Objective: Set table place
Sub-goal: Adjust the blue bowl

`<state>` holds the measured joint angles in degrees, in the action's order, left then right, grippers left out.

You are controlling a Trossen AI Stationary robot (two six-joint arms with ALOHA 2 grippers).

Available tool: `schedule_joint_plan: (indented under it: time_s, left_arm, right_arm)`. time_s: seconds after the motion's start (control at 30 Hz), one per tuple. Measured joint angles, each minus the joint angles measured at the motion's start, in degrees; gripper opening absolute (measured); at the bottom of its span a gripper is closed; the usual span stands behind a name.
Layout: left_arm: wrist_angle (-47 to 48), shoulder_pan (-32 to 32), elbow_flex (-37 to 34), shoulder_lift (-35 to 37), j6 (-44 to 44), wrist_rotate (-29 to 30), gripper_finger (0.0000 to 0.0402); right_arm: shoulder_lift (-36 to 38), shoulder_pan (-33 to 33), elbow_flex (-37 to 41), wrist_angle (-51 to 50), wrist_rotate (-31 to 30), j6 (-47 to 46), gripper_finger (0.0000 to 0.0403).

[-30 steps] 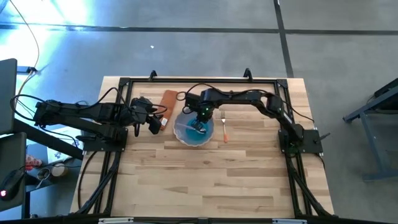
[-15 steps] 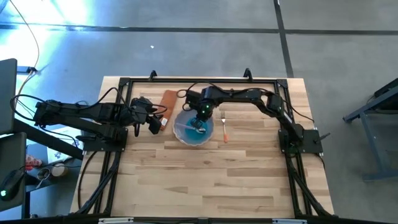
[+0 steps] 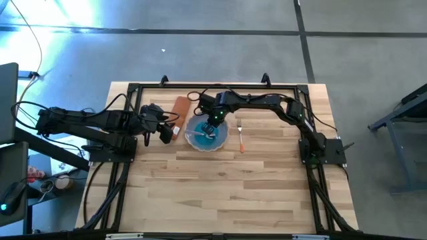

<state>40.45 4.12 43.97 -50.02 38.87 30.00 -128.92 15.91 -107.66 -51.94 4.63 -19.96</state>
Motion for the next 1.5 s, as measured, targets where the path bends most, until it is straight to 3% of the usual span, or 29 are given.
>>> schedule_joint_plan:
  time_s: [0.43, 0.83, 0.97, 1.13, 1.27, 1.5]
  left_arm:
    - [0.00, 0.00, 0.00, 0.00, 0.12, 0.00, 0.0205]
    - [0.02, 0.00, 0.00, 0.00, 0.18, 0.00, 0.0205]
    - [0.13, 0.00, 0.00, 0.00, 0.20, 0.00, 0.0205]
    - [0.16, 0.00, 0.01, 0.00, 0.20, 0.00, 0.0205]
    - [0.18, 0.00, 0.00, 0.00, -0.06, -0.02, 0.0205]
    - [0.72, 0.00, 0.00, 0.00, -0.15, -0.02, 0.0205]
  right_arm:
    - [0.02, 2.16, 0.04, -0.48, -2.06, 0.70, 0.0002]
    - [0.02, 1.86, 0.04, -0.50, -5.08, 0.76, 0.0077]
    - [2.24, 0.56, 0.11, -1.28, -8.17, 2.21, 0.0086]
    - [7.77, -3.71, 0.06, -4.58, -10.77, 7.13, 0.0056]
    - [7.79, -8.08, 0.45, -7.79, -7.22, 8.87, 0.0008]
    - [7.74, -13.46, 5.13, 3.66, -4.58, 8.66, 0.0001]
